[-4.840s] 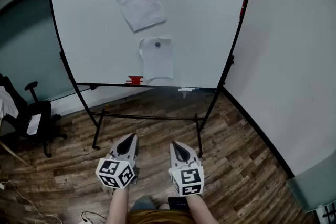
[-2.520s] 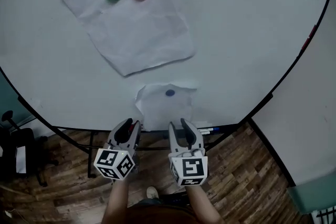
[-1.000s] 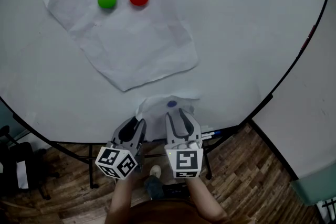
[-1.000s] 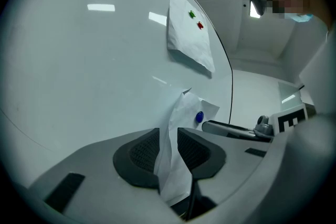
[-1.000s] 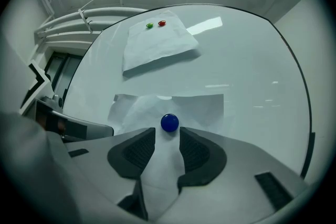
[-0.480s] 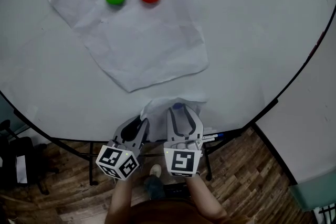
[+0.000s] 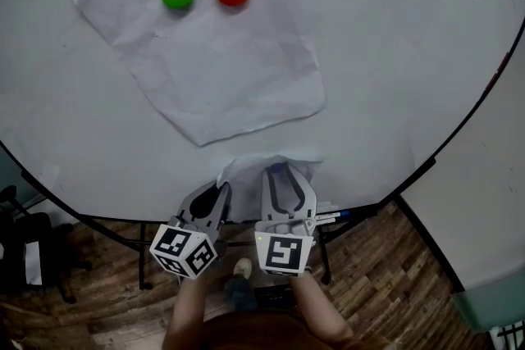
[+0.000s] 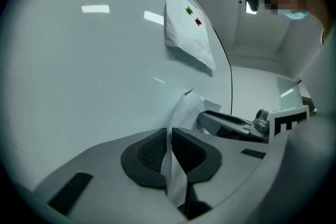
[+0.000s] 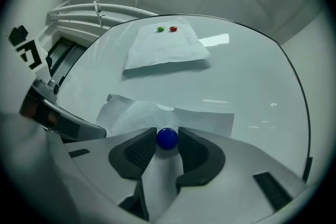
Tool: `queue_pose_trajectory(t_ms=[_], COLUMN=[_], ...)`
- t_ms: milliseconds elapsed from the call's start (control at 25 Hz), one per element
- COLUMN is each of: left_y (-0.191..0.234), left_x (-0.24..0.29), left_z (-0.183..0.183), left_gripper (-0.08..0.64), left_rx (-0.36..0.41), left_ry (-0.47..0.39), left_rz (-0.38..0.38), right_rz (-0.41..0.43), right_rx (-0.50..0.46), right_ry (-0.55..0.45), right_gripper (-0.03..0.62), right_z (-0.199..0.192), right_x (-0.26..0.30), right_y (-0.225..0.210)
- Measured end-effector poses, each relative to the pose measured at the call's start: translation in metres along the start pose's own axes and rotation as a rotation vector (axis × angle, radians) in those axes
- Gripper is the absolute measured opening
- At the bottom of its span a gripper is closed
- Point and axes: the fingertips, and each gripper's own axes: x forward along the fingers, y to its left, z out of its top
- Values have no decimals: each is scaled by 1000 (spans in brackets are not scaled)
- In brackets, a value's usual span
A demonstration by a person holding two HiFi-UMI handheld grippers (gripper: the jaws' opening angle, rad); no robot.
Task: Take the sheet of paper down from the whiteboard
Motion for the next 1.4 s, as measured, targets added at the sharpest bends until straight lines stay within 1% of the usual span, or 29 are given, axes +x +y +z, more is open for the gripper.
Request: queue_pose_trajectory(t_ms=[80,160,440,560,640,760,880,1080,1240,1400], left_y=[2,3,4,5,5,4,4,7,6,8], left_x=[2,3,4,5,5,5,4,1,0,-3], left_z=[-2,-2,-3,-2,-3,-2,0,0,0,0], left_gripper=[43,29,26,26,25,25,25,25,25,25], left_rx=[4,-9,-61,-93,-117,-153,-167,-189,-207,-220], left_ry=[7,5,-3,-16,-19,-19,-23,-28,-27,-32], left_rz=[14,17,5,0,-4,-15,-24,-20,-24,-21], right_rz=[3,10,58,62,57,80,105,122,121,116], right_rx=[-2,-1,27,25,48,89,99,121,147,138], right_ry=[-3,-1,4,-4,-16,17,71,53,85,115], right_gripper=[130,137,137,137,137,137,137,137,137,137], right_z=[0,0,1,2,4,-3,-15,-15,-22,-26], right_x=[0,0,-1,-2,-6,-15,-20,-19,-22,-25], right_y=[0,-1,-2,-3,-3,4,13,15,14,11])
